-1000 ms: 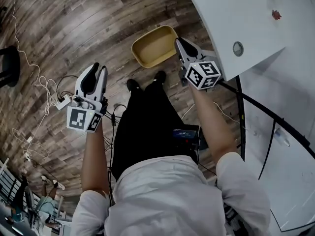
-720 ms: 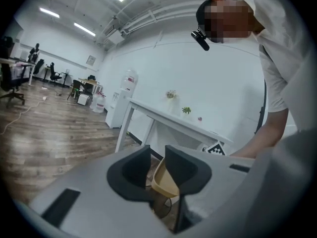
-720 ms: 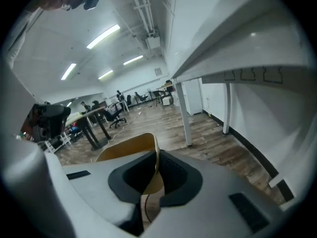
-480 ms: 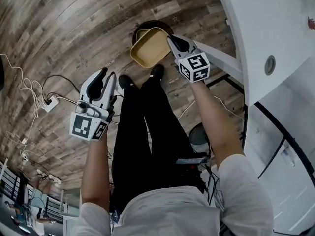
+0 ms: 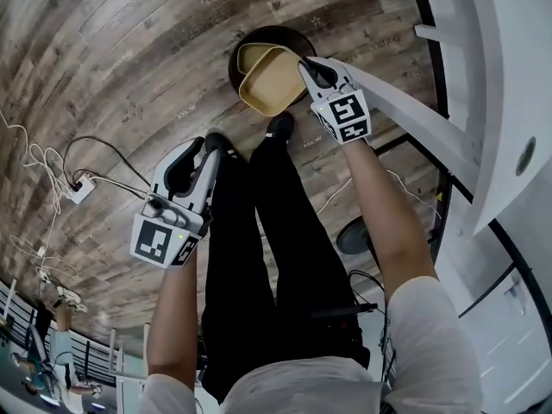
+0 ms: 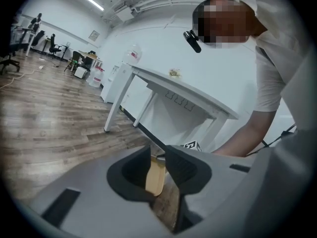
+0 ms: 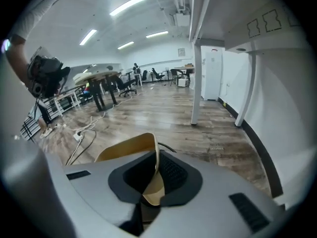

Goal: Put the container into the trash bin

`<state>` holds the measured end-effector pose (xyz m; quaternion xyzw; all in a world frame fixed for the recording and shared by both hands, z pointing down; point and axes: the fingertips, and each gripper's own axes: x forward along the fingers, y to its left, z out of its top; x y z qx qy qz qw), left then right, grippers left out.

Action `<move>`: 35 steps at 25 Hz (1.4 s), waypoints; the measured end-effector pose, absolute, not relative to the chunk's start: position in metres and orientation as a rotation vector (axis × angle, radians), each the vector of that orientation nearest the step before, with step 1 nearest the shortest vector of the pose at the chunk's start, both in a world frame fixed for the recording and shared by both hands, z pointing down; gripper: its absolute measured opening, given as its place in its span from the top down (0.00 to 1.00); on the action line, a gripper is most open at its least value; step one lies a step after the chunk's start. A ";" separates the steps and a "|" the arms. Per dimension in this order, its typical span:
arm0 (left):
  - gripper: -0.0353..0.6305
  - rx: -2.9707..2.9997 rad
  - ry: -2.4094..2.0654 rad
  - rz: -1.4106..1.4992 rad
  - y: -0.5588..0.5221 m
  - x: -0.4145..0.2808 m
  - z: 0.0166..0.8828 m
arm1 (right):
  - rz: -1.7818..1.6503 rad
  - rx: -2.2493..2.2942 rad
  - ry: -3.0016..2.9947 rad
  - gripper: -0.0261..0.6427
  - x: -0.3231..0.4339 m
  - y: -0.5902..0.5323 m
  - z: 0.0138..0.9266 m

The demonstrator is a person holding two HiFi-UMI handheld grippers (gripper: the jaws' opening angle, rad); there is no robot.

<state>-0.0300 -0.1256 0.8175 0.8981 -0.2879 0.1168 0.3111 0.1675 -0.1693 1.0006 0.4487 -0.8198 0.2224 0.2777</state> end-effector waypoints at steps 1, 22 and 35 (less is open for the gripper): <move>0.80 2.365 -0.758 0.316 -0.123 -0.031 0.824 | 0.583 1.184 -2.197 0.89 0.168 -0.170 1.009; 0.80 2.339 -0.750 0.342 -0.121 -0.038 0.862 | 0.739 1.239 -2.125 0.74 0.176 -0.175 1.086; 0.80 2.463 -0.754 0.268 -0.153 -0.031 0.775 | 0.645 1.389 -2.292 0.74 0.138 -0.183 0.910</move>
